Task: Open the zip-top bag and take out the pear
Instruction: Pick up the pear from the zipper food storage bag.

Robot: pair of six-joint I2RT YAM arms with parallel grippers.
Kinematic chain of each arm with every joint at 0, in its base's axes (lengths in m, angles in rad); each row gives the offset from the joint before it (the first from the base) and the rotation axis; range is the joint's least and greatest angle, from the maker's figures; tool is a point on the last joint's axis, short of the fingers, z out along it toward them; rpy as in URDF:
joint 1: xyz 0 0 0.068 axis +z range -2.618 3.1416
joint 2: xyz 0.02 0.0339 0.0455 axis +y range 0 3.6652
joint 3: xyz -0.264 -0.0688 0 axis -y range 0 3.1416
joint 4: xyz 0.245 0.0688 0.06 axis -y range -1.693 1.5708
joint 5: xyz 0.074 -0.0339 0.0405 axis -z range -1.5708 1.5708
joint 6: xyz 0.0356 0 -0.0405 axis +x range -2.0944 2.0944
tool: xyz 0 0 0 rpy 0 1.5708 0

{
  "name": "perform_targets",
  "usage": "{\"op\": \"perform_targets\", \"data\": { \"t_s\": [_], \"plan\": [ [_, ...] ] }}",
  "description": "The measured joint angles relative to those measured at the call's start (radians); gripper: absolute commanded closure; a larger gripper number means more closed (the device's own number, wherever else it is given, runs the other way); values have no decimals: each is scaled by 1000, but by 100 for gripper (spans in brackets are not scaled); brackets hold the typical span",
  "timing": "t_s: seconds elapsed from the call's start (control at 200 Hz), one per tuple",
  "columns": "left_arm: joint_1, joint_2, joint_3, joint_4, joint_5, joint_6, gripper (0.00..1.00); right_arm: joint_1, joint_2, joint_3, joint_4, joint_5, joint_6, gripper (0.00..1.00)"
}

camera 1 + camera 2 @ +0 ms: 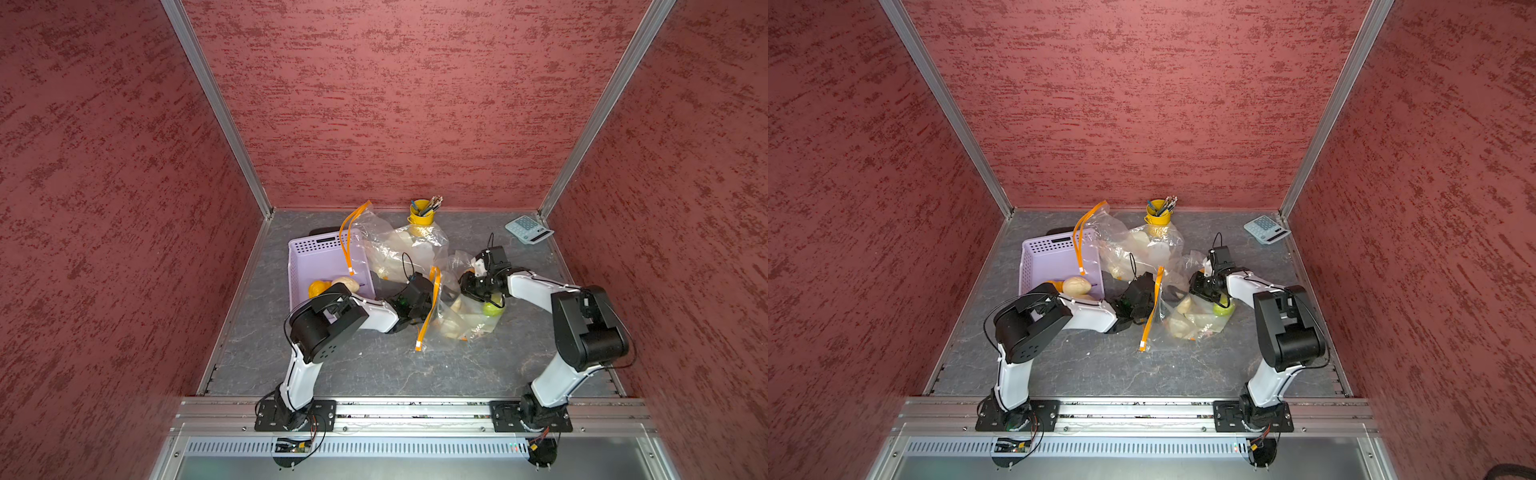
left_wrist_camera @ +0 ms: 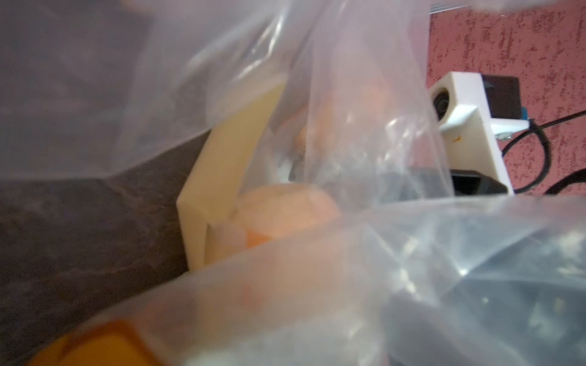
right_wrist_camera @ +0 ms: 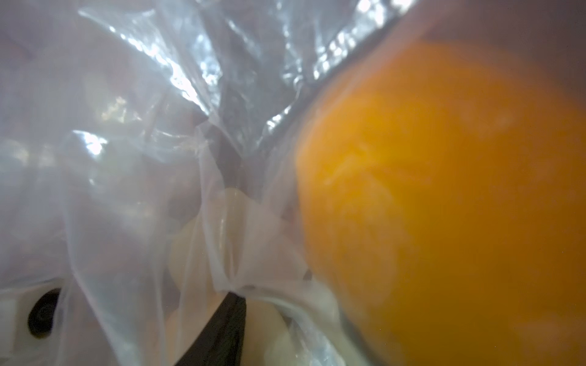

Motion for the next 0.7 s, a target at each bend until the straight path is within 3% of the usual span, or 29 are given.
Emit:
{"op": "perform_targets", "data": {
  "t_s": [0.341,0.481,0.586,0.701],
  "plan": [
    [9,0,27,-72,19,38,17,11,-9,-37,83,-74,-28,62],
    [13,0,27,-80,33,43,25,24,-52,-51,84,-113,-30,63],
    [24,-4,20,-73,49,41,37,24,-78,-51,74,-155,-26,63],
    [37,-25,-10,-57,70,34,39,18,-84,-50,57,-180,-17,62]
  ]
}}
